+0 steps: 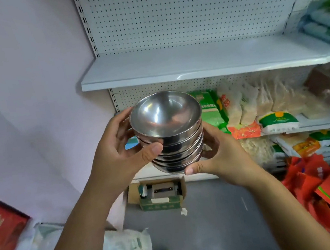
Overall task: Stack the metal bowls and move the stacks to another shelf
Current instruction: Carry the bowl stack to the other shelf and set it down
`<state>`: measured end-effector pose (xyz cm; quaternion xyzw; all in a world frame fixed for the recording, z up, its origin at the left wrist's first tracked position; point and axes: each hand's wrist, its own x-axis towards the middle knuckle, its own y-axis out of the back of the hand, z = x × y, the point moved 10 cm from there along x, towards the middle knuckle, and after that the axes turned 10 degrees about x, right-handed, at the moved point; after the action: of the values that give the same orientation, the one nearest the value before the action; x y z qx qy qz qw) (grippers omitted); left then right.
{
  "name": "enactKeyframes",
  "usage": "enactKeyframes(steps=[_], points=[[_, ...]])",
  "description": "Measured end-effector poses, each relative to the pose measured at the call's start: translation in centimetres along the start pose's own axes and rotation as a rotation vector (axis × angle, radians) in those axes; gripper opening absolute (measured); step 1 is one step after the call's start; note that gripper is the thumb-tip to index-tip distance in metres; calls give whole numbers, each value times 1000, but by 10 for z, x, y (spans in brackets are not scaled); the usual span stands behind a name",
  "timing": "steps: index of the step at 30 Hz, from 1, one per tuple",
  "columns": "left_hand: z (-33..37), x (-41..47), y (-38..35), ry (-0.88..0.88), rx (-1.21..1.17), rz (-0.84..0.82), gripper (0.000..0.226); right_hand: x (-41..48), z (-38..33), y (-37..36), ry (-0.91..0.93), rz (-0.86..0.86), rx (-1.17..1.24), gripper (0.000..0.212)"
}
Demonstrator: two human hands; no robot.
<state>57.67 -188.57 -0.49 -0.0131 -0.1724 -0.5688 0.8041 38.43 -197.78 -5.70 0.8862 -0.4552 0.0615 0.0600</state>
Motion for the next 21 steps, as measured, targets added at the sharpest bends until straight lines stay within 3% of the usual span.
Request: enactKeyframes(steps=[8,13,21], points=[[-23,136,66,-36,66,-50,91,148,11,-32,26,4,64,99],[-53,203,89,5,84,-26,102,221,22,-32,37,5,65,93],[-95,319,114,56,109,70,79,369,42,-27,52,-49,35,90]])
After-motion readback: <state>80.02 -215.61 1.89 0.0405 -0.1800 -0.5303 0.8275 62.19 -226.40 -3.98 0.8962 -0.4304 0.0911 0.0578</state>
